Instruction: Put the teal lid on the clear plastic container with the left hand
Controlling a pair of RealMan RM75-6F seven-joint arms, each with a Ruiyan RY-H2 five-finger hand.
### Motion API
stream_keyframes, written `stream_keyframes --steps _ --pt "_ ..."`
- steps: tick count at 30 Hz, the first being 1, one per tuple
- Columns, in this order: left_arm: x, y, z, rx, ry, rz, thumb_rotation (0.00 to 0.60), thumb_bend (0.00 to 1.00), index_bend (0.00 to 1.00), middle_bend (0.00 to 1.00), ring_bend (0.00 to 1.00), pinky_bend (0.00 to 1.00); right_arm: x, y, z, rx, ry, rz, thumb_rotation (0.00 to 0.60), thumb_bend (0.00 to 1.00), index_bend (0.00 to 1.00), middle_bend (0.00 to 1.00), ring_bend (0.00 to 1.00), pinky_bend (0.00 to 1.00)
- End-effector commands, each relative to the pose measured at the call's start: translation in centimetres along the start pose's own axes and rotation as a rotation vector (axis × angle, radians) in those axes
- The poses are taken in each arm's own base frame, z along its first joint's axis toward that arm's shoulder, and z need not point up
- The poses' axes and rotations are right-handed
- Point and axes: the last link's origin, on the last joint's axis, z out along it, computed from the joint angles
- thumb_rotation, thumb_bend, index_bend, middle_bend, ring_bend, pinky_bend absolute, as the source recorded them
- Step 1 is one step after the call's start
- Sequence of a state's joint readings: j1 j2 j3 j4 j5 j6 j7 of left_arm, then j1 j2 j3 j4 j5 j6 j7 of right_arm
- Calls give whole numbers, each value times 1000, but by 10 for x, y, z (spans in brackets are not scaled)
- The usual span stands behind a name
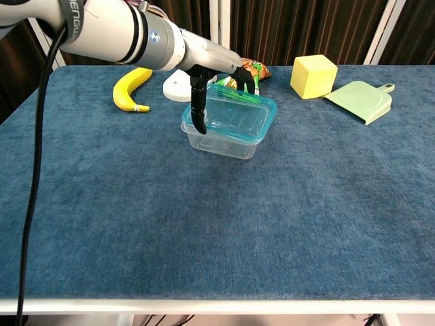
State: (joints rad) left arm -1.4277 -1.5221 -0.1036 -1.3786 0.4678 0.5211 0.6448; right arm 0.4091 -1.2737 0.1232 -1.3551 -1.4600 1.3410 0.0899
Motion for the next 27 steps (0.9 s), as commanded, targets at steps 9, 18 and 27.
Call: stream_keyframes --steps 9,18,27 --pt "2 -2 10 29 -42 -25 600 150 332 147 0 20 -3 1 0 -5 -8 6 600 0 0 0 0 0" --pt "4 5 13 49 -49 -44 600 151 322 146 0 21 -4 1 -1 -3 -6 5 600 0 0 0 0 0" --pt "3 5 18 88 -57 -13 600 150 320 145 0 21 -3 2 -3 -2 -4 -1 600 0 0 0 0 0"
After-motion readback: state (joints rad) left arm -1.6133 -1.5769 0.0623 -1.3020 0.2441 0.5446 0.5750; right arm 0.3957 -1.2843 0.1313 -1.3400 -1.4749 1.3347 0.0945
